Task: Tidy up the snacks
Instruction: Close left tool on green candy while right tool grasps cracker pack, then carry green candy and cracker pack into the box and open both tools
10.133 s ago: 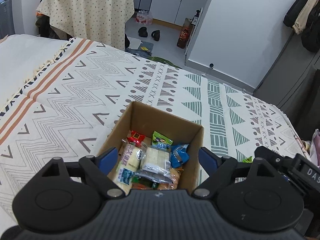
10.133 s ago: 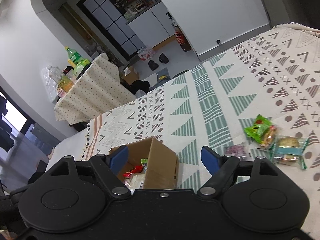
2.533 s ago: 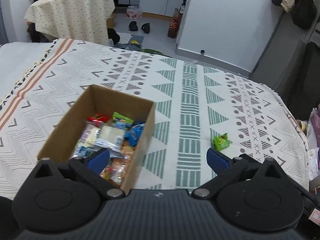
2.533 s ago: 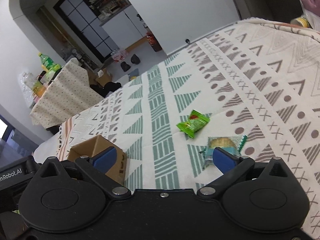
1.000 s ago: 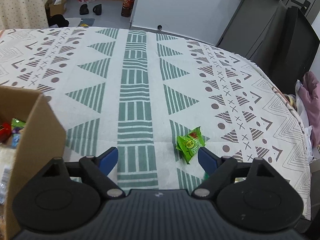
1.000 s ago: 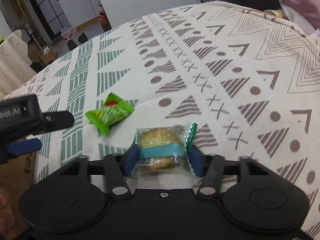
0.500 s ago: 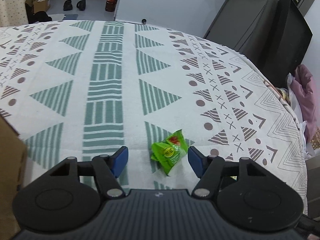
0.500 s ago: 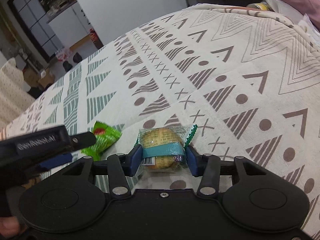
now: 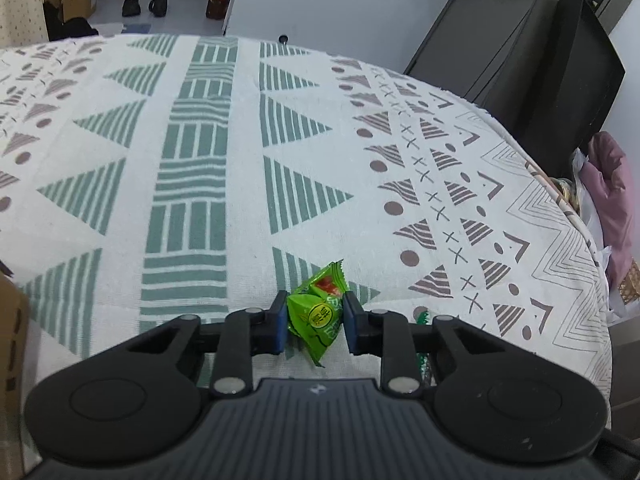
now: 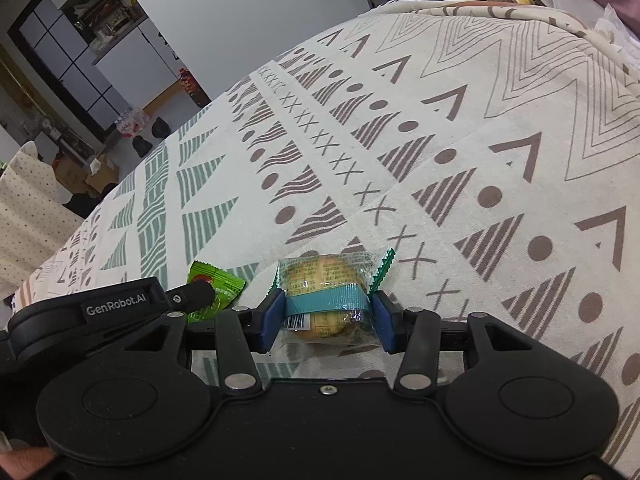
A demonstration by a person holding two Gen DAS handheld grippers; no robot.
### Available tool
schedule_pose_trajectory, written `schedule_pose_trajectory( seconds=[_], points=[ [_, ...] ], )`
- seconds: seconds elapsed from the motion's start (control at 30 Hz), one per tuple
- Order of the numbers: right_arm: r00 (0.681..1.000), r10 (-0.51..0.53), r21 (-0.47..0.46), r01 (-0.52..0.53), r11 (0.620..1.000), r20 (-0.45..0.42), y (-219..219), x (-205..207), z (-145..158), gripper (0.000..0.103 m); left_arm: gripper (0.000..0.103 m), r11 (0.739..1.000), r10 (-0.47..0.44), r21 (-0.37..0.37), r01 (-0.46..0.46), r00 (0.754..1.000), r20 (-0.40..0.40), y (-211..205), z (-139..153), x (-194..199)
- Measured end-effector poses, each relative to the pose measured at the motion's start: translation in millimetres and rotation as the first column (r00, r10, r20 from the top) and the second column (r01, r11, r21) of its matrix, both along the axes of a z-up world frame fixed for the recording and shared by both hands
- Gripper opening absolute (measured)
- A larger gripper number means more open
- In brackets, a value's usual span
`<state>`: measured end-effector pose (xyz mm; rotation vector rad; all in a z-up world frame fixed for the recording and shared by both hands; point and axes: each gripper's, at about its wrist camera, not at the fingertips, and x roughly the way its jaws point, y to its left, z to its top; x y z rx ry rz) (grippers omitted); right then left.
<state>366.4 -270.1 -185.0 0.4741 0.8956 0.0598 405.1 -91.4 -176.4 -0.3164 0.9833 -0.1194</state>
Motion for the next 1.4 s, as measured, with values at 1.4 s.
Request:
schedule_pose_trajectory(
  seconds=[1.4],
  points=[
    [0.948,0.222,0.083,-0.246,0.966,0.228,73.7,-52.0,93.2,0.046,0.026,0.968,0.220,0.078,-0.239,0.955,0.199,104.0,135.1,-132.3]
  ],
)
